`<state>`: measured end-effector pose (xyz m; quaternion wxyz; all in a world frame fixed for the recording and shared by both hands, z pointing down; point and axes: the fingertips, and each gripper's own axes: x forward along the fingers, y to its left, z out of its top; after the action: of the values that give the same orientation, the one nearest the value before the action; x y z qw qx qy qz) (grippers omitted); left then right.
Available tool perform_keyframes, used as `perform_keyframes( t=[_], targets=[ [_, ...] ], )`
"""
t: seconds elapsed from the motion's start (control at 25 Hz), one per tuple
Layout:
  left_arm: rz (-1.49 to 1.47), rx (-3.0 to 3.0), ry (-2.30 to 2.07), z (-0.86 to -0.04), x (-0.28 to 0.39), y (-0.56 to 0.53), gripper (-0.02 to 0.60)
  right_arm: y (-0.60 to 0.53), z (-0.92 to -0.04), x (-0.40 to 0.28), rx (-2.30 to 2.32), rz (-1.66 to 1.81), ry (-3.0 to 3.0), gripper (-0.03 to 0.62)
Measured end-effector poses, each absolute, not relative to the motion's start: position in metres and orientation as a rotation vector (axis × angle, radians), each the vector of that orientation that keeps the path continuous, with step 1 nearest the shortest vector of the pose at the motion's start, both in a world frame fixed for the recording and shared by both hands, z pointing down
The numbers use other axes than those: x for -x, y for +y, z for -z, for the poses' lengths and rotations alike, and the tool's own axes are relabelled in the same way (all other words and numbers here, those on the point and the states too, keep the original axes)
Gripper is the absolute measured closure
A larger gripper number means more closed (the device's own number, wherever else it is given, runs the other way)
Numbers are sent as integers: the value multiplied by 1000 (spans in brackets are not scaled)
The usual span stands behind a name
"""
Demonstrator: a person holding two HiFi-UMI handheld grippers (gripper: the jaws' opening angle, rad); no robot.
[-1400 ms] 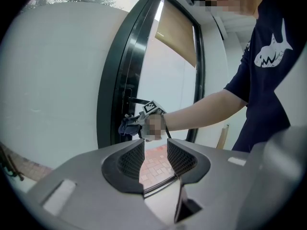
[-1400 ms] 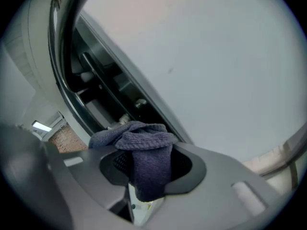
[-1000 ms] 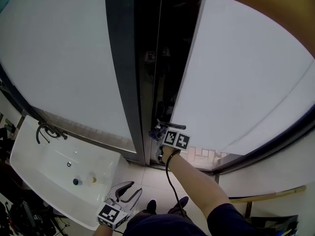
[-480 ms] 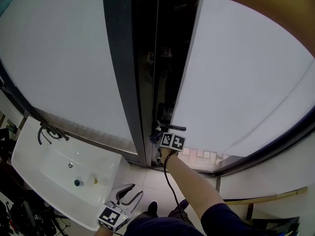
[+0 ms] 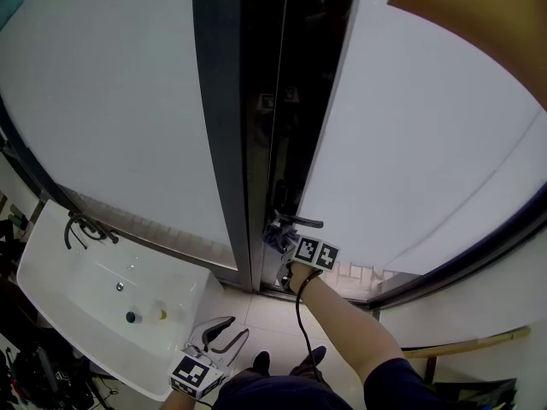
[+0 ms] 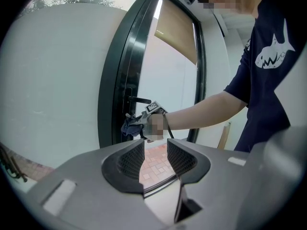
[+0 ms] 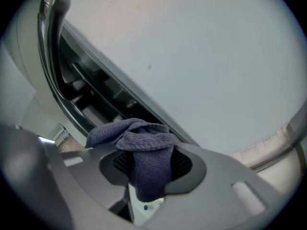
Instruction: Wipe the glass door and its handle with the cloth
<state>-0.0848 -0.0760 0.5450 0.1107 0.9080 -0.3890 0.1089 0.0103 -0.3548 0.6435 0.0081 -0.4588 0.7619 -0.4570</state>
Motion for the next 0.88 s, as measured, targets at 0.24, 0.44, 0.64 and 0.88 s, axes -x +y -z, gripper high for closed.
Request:
perform_keyframes(
  t=[0.24, 0.44, 0.64, 0.88],
  targets=[
    [-298, -2693, -1114, -536, 74, -82, 439, -364, -633, -5, 1421, 1444, 2352, 448],
    [-342, -2659, -1125, -553, 83, -86, 439, -370, -641, 4, 1435, 1465, 2369, 448],
    [-308, -2656, -1125, -543, 79, -92, 439, -372, -652, 12, 1458, 1447, 2446, 444],
    [-332, -2656, -1118, -554, 84, -91, 439, -374, -667, 14, 1497, 1454, 2473, 447]
  ],
)
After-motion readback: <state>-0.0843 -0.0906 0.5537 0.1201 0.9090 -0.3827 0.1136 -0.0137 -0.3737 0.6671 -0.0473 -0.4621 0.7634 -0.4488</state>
